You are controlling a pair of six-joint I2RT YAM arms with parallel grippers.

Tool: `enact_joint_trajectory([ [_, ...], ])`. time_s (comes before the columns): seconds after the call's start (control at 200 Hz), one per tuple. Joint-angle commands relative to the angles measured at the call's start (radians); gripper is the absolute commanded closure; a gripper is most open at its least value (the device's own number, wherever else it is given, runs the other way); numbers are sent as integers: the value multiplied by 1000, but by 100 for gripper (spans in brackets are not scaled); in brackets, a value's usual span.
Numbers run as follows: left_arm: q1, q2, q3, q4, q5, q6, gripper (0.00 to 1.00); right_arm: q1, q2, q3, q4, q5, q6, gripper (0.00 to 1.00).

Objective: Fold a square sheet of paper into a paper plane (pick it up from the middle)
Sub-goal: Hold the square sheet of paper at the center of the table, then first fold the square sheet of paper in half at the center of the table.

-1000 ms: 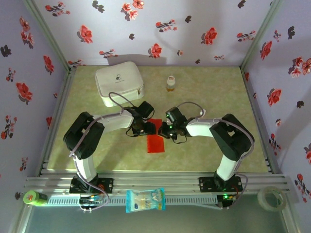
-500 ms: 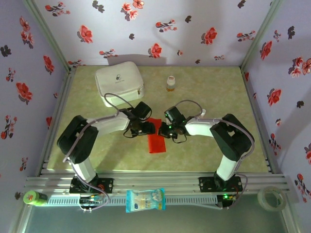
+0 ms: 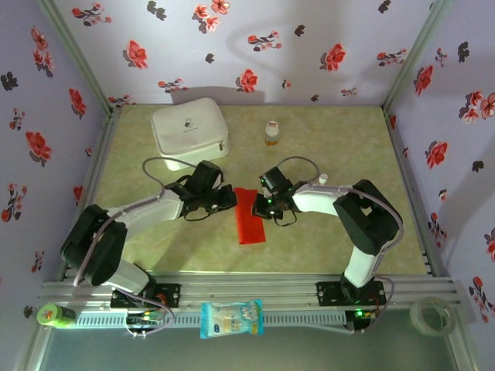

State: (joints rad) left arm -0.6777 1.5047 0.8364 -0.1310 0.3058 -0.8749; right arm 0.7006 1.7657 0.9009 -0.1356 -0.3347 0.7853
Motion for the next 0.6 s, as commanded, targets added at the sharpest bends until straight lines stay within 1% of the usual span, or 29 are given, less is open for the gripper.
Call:
enact_joint_trajectory([
  [0.0,8,41,-29,167,121,-43,100,-4,44,-33,-108,68,2,100],
  [0.12,13,80,-68,284,172,-85,100,-3,44,-36,-107,68,6,100],
  [0.185,16,99,-84,320,184,-97,100,-3,42,-39,-106,68,8,100],
  [0.495,21,176,-132,340,182,-69,100,-3,39,-40,-114,72,8,100],
  [0.595,26,188,-167,338,163,-50,100,-3,36,-42,-116,75,9,100],
])
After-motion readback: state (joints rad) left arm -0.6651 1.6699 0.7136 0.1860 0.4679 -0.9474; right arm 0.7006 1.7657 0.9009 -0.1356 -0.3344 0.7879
